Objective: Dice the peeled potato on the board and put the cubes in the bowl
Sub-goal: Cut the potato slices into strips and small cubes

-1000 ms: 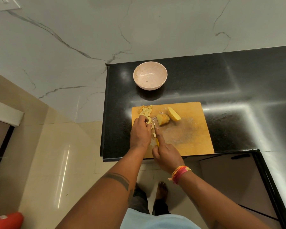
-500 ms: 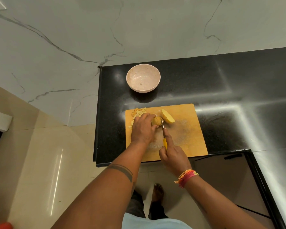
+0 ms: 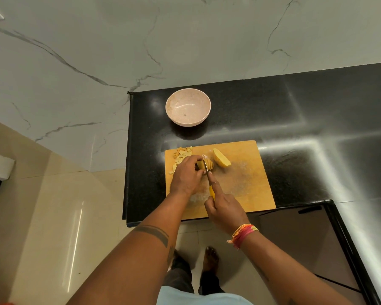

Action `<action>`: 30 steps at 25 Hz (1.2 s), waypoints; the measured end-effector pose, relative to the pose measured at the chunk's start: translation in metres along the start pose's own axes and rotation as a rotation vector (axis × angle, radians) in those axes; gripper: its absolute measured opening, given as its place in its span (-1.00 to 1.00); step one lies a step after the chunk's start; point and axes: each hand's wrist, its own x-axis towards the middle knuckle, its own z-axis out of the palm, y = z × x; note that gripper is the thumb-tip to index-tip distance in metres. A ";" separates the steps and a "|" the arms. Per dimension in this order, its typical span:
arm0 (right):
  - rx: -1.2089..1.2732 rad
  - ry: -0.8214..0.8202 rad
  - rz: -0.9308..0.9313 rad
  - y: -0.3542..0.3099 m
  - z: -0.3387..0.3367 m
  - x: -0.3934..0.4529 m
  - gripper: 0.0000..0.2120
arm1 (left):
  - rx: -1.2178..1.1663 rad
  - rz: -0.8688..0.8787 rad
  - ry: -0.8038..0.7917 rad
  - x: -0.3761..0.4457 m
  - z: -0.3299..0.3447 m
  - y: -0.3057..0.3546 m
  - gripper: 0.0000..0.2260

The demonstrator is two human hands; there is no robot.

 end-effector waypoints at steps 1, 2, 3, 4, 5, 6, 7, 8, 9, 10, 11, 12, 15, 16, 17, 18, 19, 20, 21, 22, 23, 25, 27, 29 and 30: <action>-0.005 -0.004 0.001 0.000 0.000 0.001 -0.26 | -0.010 -0.005 0.000 0.000 0.000 0.000 -0.66; -0.008 -0.005 0.003 0.000 -0.001 0.002 -0.26 | -0.019 -0.012 -0.001 0.000 0.001 0.001 -0.67; -0.012 -0.005 0.005 0.000 -0.001 0.002 -0.25 | -0.029 -0.018 -0.001 0.000 0.000 0.001 -0.68; -0.018 -0.003 0.009 0.001 -0.001 0.002 -0.25 | -0.040 -0.023 -0.002 0.000 0.000 0.002 -0.69; -0.025 -0.002 0.016 0.001 -0.001 0.002 -0.25 | -0.054 -0.026 -0.003 0.000 -0.001 0.002 -0.70; -0.030 0.000 0.023 0.002 -0.001 0.001 -0.25 | -0.069 -0.027 -0.004 0.000 -0.002 0.002 -0.71; -0.034 0.001 0.030 0.002 -0.002 0.001 -0.25 | -0.080 -0.029 -0.005 0.000 -0.003 0.002 -0.71; -0.035 0.002 0.035 0.003 -0.002 0.002 -0.26 | -0.087 -0.032 -0.006 -0.001 -0.004 0.002 -0.71; -0.034 0.003 0.039 0.002 -0.001 0.002 -0.26 | -0.093 -0.035 -0.006 -0.002 -0.004 0.002 -0.71; -0.030 0.004 0.041 0.002 -0.001 0.002 -0.26 | -0.101 -0.037 -0.005 -0.002 -0.005 0.003 -0.70; -0.023 0.007 0.044 0.000 -0.001 0.002 -0.27 | -0.116 -0.034 -0.003 -0.003 -0.006 0.004 -0.69; -0.010 0.012 0.047 -0.001 -0.002 0.002 -0.27 | -0.136 -0.027 0.002 -0.003 -0.007 0.006 -0.68; 0.030 0.033 0.040 0.000 -0.004 -0.005 -0.27 | -0.199 0.001 0.020 -0.010 -0.010 0.015 -0.67; 0.044 0.041 0.039 0.001 -0.005 -0.009 -0.27 | -0.225 0.008 0.027 -0.014 -0.010 0.018 -0.67; 0.061 0.048 0.046 0.002 -0.005 -0.013 -0.27 | -0.246 0.014 0.028 -0.020 -0.009 0.019 -0.67; 0.077 0.050 0.059 0.005 -0.004 -0.018 -0.26 | -0.260 0.014 0.027 -0.026 -0.008 0.019 -0.67; 0.088 0.048 0.073 0.008 -0.004 -0.023 -0.26 | -0.262 0.010 0.033 -0.031 -0.007 0.018 -0.68; 0.095 0.044 0.084 0.011 -0.004 -0.028 -0.27 | -0.271 -0.006 0.048 -0.036 -0.006 0.017 -0.68; 0.095 0.036 0.090 0.013 -0.003 -0.032 -0.27 | -0.293 -0.039 0.077 -0.040 -0.006 0.015 -0.69; 0.091 0.025 0.093 0.015 -0.003 -0.036 -0.28 | -0.332 -0.090 0.117 -0.043 -0.006 0.013 -0.71; 0.084 0.014 0.096 0.017 -0.002 -0.039 -0.29 | -0.369 -0.147 0.157 -0.046 -0.006 0.011 -0.73; 0.075 -0.006 0.106 0.016 0.000 -0.045 -0.30 | -0.407 -0.247 0.204 -0.052 -0.004 0.008 -0.78; 0.070 -0.019 0.114 0.012 0.003 -0.048 -0.31 | -0.396 -0.285 0.220 -0.058 0.003 0.006 -0.81; 0.061 -0.027 0.113 0.008 0.007 -0.048 -0.31 | -0.322 -0.289 0.228 -0.064 0.011 0.006 -0.84; 0.062 -0.032 0.117 0.006 0.009 -0.047 -0.32 | -0.274 -0.285 0.219 -0.066 0.015 0.005 -0.86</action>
